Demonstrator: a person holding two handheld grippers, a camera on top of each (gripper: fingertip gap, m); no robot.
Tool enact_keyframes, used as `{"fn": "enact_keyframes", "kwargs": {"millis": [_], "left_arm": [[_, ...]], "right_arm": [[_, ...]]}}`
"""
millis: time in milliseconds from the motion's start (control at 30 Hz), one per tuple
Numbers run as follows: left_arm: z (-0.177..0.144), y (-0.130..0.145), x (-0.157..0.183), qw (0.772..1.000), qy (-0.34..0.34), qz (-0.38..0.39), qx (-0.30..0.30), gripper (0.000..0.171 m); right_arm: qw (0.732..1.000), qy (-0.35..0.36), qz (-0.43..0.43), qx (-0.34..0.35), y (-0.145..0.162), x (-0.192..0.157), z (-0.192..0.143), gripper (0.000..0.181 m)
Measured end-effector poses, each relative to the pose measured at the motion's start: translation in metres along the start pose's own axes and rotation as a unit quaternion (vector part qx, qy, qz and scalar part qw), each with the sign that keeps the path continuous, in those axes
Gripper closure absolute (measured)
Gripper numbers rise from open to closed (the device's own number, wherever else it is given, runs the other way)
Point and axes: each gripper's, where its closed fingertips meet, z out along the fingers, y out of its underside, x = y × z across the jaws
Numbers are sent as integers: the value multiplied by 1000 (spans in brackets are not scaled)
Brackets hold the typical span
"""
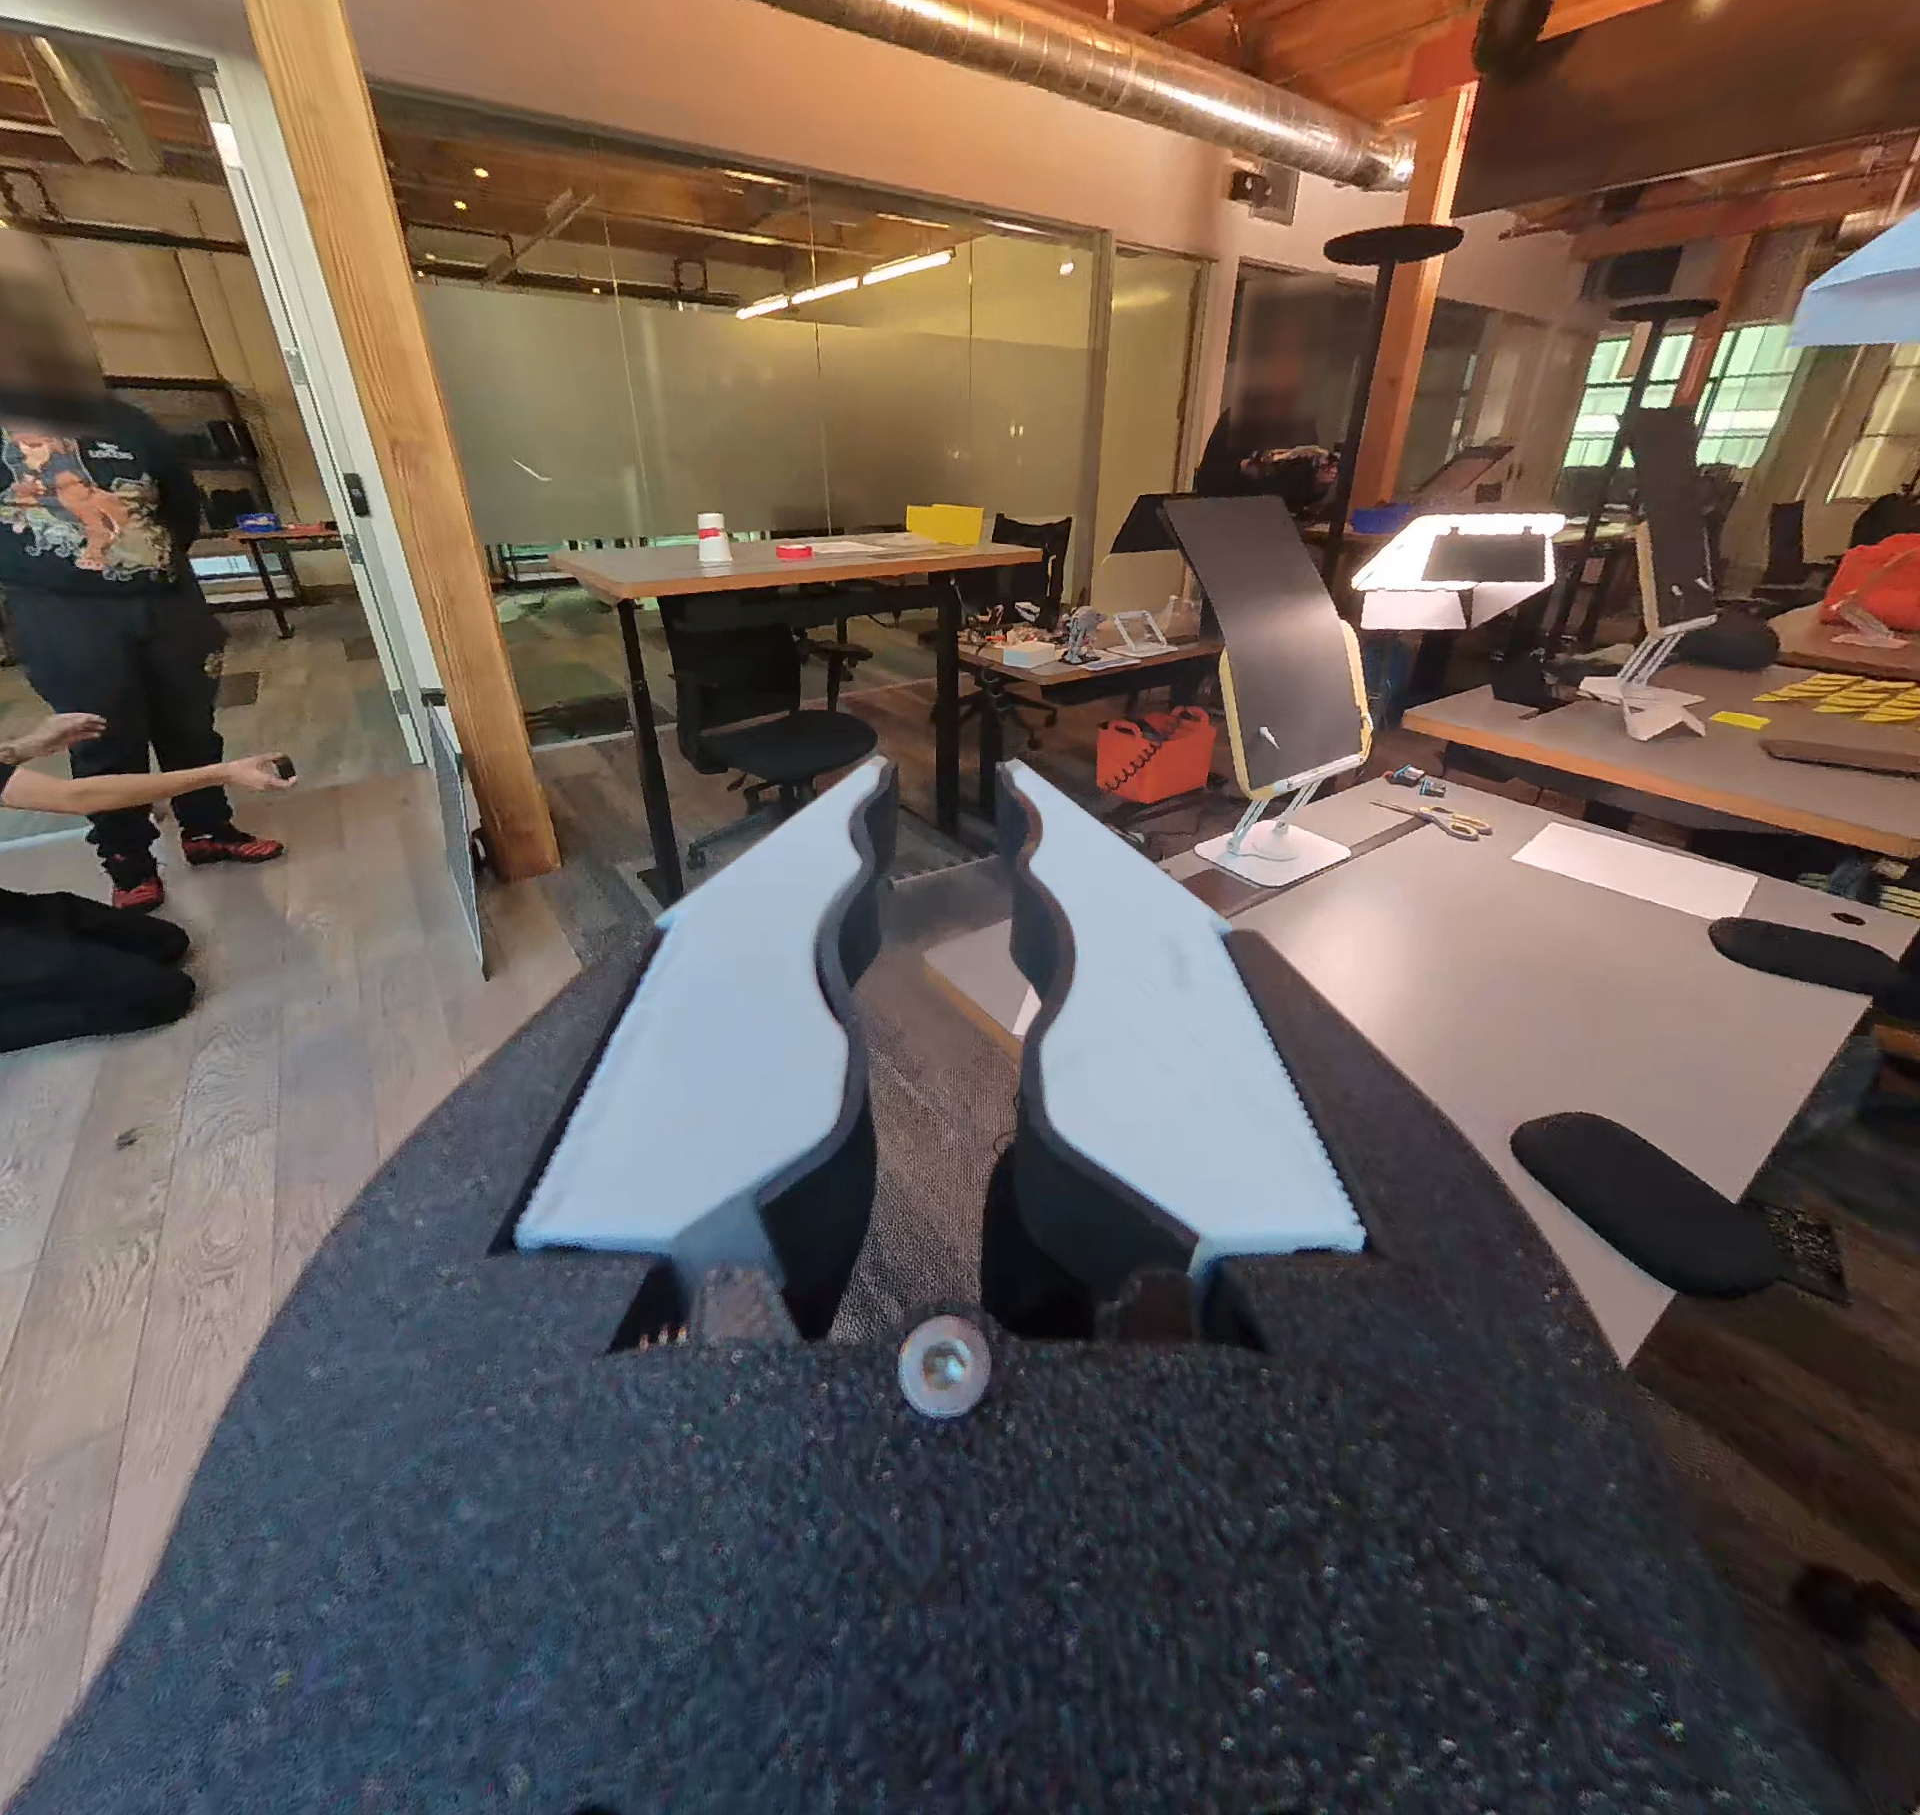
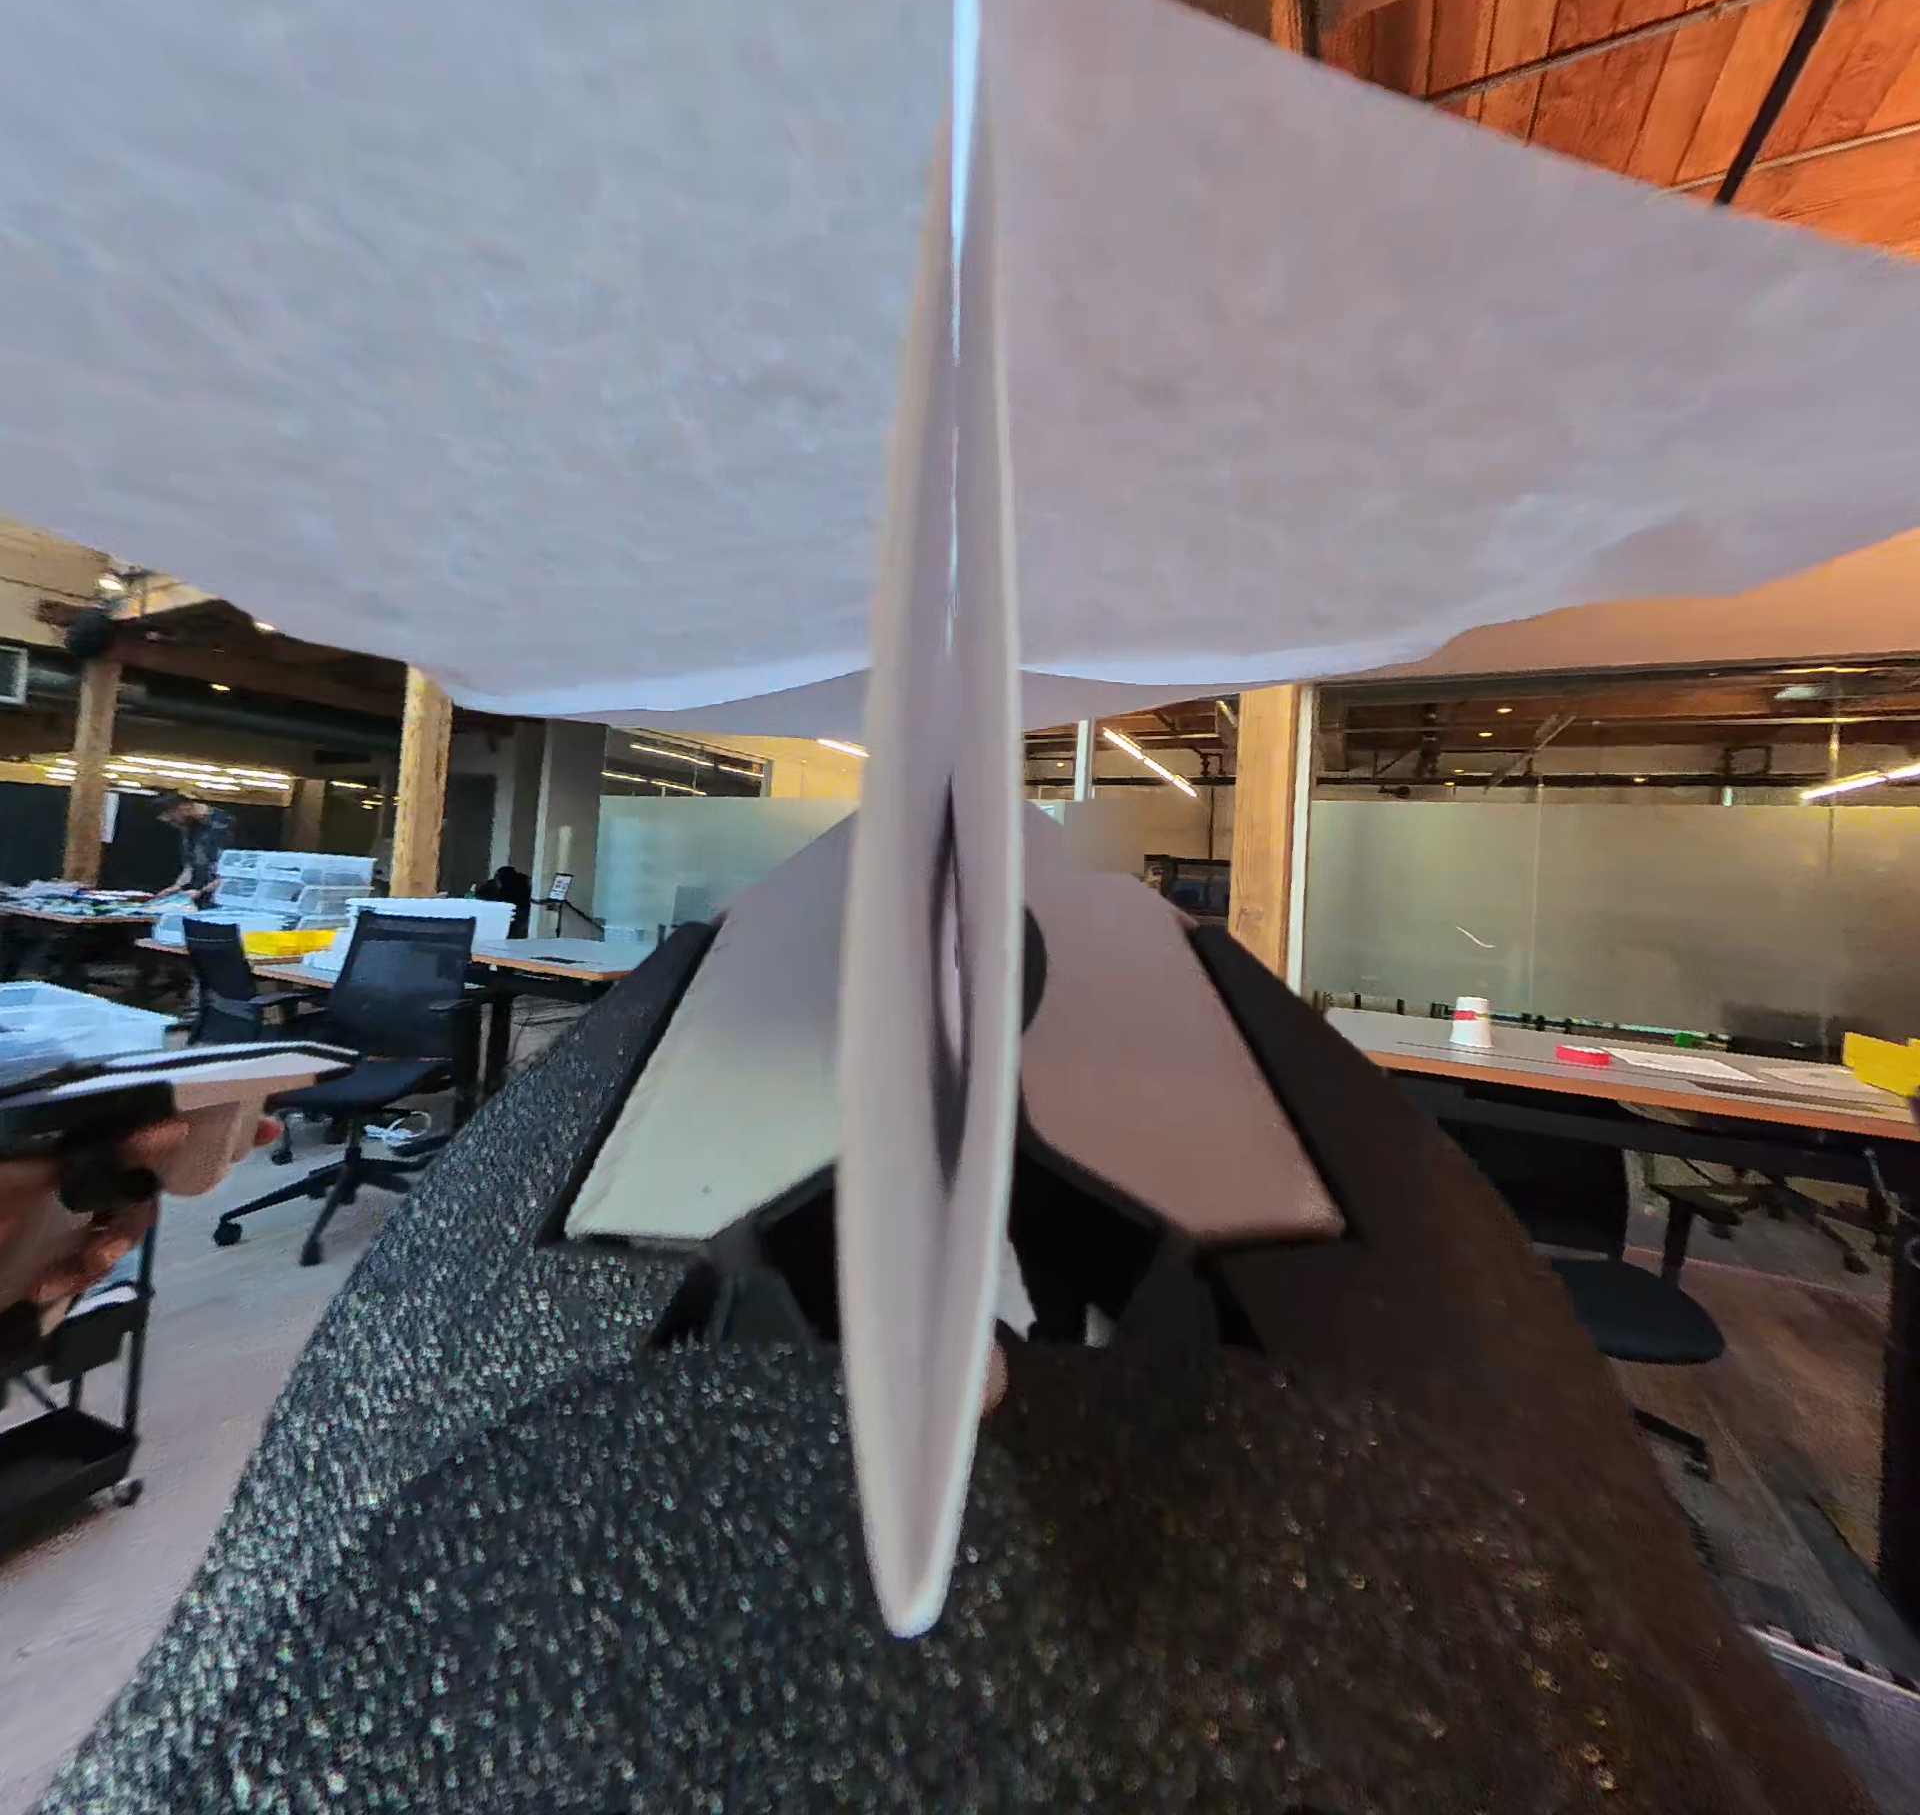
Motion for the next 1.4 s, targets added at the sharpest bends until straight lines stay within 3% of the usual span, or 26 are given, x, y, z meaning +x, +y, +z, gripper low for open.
{"fn": "enact_keyframes", "kwargs": {"millis": [200, 367, 433, 533, 733, 900, 1033, 1200, 1400], "left_arm": [[97, 8, 58, 1000, -15, -24, -1, 154], [173, 1, 147, 991, -9, -118, 58, 153], [190, 9, 179, 993, -5, -108, 40, 151], [189, 16, 203, 996, -32, -85, 9, 150], [154, 38, 227, 994, -72, -70, -51, 147], [120, 24, 244, 993, -99, -19, -62, 137], [75, 8, 251, 993, -107, -24, -45, 124], [-15, 8, 272, 993, -103, -27, -56, 119], [-164, 51, 289, 977, -169, -77, -105, 117]], "right_arm": [[998, -17, -39, -44, 12, 89, -33, 181], [996, -73, 2, -47, 10, 153, -40, 181], [992, -108, 53, -32, 9, 172, -37, 181], [986, -145, 77, -24, 10, 190, -31, 181], [978, -161, 133, -2, 28, 205, -33, 181], [979, -154, 132, -6, 14, 166, -63, 181], [981, -155, 117, -4, -19, 126, -99, 181], [982, -156, 107, 2, -60, 51, -151, 181], [974, -175, 134, -49, -68, -36, -206, 181]]}}
